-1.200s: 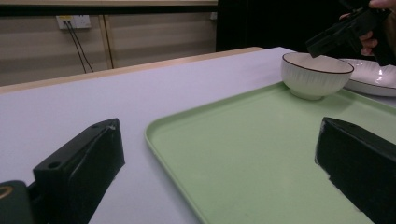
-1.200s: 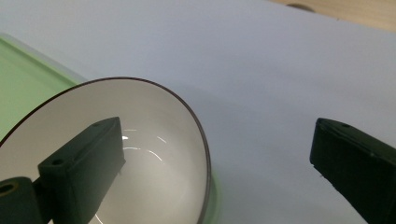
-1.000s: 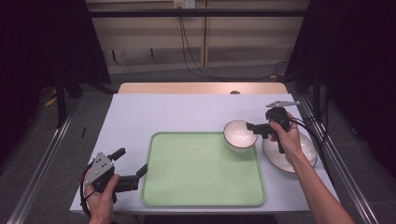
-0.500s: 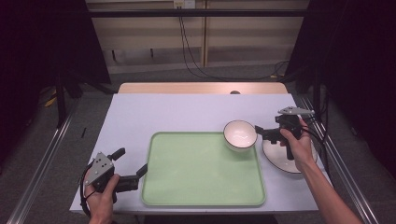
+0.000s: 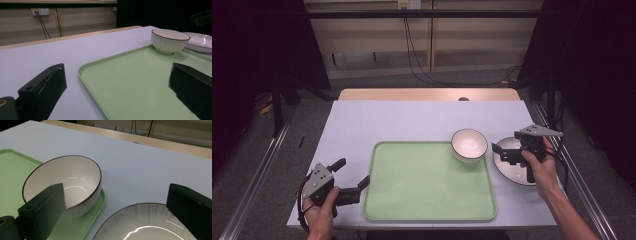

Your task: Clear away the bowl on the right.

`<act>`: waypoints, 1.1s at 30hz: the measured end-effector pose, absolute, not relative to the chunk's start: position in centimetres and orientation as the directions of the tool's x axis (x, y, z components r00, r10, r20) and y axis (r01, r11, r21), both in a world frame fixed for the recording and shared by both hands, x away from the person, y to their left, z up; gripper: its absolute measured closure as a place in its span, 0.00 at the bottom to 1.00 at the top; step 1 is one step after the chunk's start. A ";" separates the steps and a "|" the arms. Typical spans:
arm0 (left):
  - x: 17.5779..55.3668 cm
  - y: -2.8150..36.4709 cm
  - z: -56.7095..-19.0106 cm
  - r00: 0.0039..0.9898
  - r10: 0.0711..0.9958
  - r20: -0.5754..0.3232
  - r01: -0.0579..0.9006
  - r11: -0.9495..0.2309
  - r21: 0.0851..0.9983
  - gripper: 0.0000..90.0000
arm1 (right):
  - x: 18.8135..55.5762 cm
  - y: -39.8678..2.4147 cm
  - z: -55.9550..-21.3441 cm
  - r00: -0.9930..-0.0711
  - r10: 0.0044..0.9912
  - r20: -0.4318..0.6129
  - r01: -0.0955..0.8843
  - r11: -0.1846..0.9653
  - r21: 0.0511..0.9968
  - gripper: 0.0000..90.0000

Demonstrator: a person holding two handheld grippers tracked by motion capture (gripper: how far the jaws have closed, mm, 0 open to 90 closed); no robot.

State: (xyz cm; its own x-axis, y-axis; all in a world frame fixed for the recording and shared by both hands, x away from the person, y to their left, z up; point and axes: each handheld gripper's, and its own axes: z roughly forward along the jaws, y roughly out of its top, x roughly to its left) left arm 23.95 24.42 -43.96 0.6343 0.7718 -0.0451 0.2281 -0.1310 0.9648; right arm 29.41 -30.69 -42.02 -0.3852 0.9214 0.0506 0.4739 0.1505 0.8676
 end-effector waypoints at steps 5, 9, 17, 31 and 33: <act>23.9 24.3 -44.0 0.632 0.773 -0.050 0.228 -0.124 0.966 0.02 | 27.8 -30.7 -41.9 -0.387 0.921 0.035 0.464 0.162 0.871 0.02; 23.9 24.3 -44.0 0.633 0.772 -0.055 0.231 -0.120 0.965 0.02 | 26.6 -30.5 -41.7 -0.395 0.918 0.028 0.450 0.167 0.877 0.01; 23.9 24.2 -44.0 0.632 0.773 -0.059 0.230 -0.115 0.966 0.02 | 24.5 -30.4 -41.8 -0.398 0.917 0.030 0.433 0.159 0.887 0.02; 23.8 24.0 -43.9 0.636 0.770 -0.049 0.226 -0.126 0.966 0.02 | 20.5 -30.4 -41.8 -0.394 0.919 0.017 0.403 0.156 0.902 0.04; 23.8 24.0 -44.0 0.636 0.770 -0.054 0.227 -0.120 0.966 0.02 | 19.8 -30.7 -42.0 -0.381 0.924 0.030 0.410 0.140 0.902 0.04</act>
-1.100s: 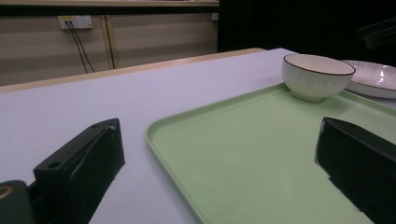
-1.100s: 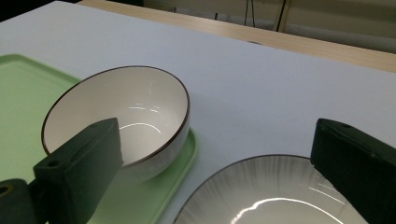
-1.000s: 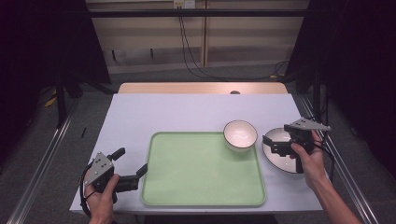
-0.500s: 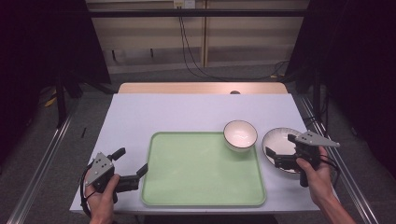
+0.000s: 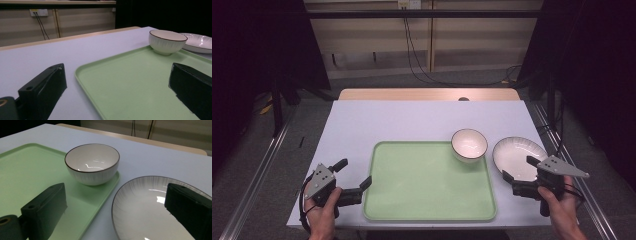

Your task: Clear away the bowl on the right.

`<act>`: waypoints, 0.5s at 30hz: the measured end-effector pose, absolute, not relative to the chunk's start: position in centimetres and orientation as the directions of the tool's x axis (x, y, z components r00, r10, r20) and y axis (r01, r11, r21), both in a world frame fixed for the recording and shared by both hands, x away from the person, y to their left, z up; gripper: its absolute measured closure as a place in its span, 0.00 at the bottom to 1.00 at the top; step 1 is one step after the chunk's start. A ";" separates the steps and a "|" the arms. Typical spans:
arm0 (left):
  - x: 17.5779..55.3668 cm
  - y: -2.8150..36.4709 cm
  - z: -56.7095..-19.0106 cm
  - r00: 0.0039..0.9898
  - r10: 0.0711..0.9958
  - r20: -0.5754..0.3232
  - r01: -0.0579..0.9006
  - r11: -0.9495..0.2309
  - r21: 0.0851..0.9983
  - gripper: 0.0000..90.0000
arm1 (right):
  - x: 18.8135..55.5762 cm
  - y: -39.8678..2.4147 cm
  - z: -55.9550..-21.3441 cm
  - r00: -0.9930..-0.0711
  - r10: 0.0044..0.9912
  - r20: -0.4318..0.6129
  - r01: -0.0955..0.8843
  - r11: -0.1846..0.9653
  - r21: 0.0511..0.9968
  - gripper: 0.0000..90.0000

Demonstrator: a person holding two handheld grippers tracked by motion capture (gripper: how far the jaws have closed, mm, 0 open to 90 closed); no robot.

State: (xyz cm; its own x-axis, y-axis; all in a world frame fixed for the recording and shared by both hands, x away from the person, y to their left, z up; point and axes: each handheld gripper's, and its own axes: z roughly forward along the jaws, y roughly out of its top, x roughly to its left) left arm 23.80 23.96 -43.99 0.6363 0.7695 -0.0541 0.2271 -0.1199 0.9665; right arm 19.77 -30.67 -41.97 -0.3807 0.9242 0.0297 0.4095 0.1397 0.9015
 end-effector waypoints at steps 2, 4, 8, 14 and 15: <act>23.9 24.0 -44.0 0.637 0.769 -0.054 0.231 -0.123 0.965 0.02 | 19.2 -30.8 -42.2 -0.377 0.926 0.036 0.408 0.131 0.904 0.04; 23.8 23.9 -44.0 0.638 0.769 -0.054 0.227 -0.121 0.966 0.02 | 18.8 -30.9 -42.4 -0.371 0.928 0.026 0.403 0.135 0.905 0.04; 23.8 24.0 -44.0 0.636 0.770 -0.052 0.228 -0.123 0.966 0.02 | 17.9 -31.2 -42.7 -0.369 0.929 0.039 0.392 0.118 0.912 0.04; 23.8 24.0 -44.0 0.632 0.774 -0.052 0.230 -0.122 0.966 0.02 | 17.3 -31.5 -43.5 -0.367 0.929 0.048 0.387 0.105 0.916 0.03; 23.8 24.0 -44.0 0.632 0.773 -0.051 0.230 -0.124 0.965 0.02 | 17.2 -31.6 -43.6 -0.373 0.927 0.050 0.382 0.104 0.918 0.03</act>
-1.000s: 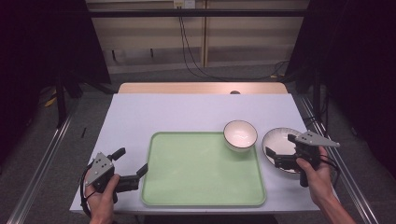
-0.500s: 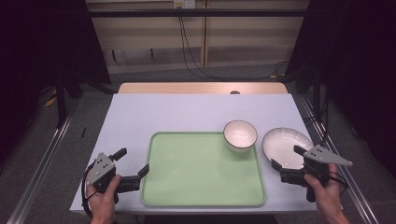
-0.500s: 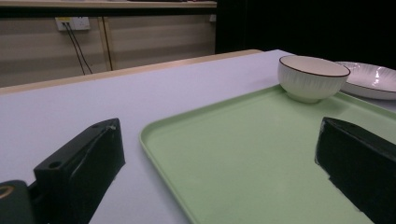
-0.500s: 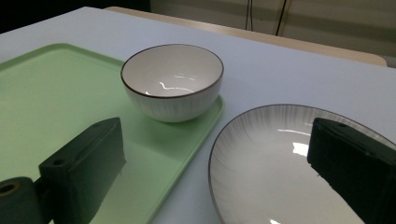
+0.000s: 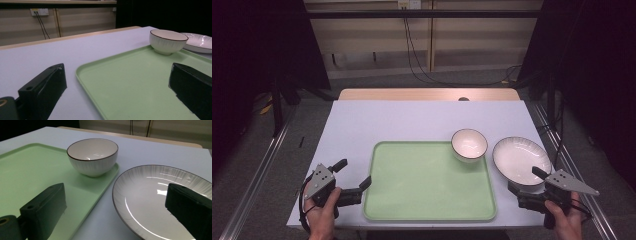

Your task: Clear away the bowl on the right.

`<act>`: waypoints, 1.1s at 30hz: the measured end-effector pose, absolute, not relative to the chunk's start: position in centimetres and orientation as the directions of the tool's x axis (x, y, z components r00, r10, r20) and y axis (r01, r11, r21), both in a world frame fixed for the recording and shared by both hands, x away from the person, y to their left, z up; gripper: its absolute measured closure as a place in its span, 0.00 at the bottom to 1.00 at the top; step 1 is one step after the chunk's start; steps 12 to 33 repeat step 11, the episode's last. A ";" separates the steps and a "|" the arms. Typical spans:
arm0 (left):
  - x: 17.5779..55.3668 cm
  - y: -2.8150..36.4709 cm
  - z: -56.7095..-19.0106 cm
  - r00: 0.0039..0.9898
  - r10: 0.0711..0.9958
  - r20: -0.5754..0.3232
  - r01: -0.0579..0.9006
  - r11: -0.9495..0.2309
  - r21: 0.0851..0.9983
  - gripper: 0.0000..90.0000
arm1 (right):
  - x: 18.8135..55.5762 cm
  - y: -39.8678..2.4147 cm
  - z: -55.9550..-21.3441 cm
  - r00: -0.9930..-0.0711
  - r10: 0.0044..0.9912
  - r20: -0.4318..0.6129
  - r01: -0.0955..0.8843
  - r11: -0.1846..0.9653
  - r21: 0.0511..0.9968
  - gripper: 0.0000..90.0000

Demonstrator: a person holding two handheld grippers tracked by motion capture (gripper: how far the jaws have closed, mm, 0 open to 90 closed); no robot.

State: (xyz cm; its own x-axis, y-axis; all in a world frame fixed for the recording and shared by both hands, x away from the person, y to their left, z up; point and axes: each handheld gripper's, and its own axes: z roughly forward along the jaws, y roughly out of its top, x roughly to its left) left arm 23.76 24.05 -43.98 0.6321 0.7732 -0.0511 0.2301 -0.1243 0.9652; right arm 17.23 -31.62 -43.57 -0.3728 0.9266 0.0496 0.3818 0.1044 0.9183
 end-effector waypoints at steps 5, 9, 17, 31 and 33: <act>23.8 24.2 -43.9 0.628 0.776 -0.048 0.227 -0.125 0.966 0.02 | 17.0 -32.0 -43.9 -0.373 0.926 0.053 0.398 0.108 0.911 0.04; 23.8 24.3 -43.9 0.624 0.780 -0.049 0.227 -0.121 0.966 0.02 | 17.2 -32.2 -44.2 -0.379 0.925 0.039 0.402 0.127 0.907 0.03; 23.8 24.2 -43.9 0.624 0.780 -0.043 0.226 -0.128 0.966 0.02 | 17.3 -32.2 -44.4 -0.384 0.922 0.043 0.415 0.131 0.900 0.03; 23.8 24.2 -43.9 0.624 0.780 -0.043 0.226 -0.128 0.966 0.02 | 17.3 -32.2 -44.4 -0.384 0.922 0.043 0.415 0.131 0.900 0.03; 23.8 24.2 -43.9 0.624 0.780 -0.043 0.226 -0.128 0.966 0.02 | 17.3 -32.2 -44.4 -0.384 0.922 0.043 0.415 0.131 0.900 0.03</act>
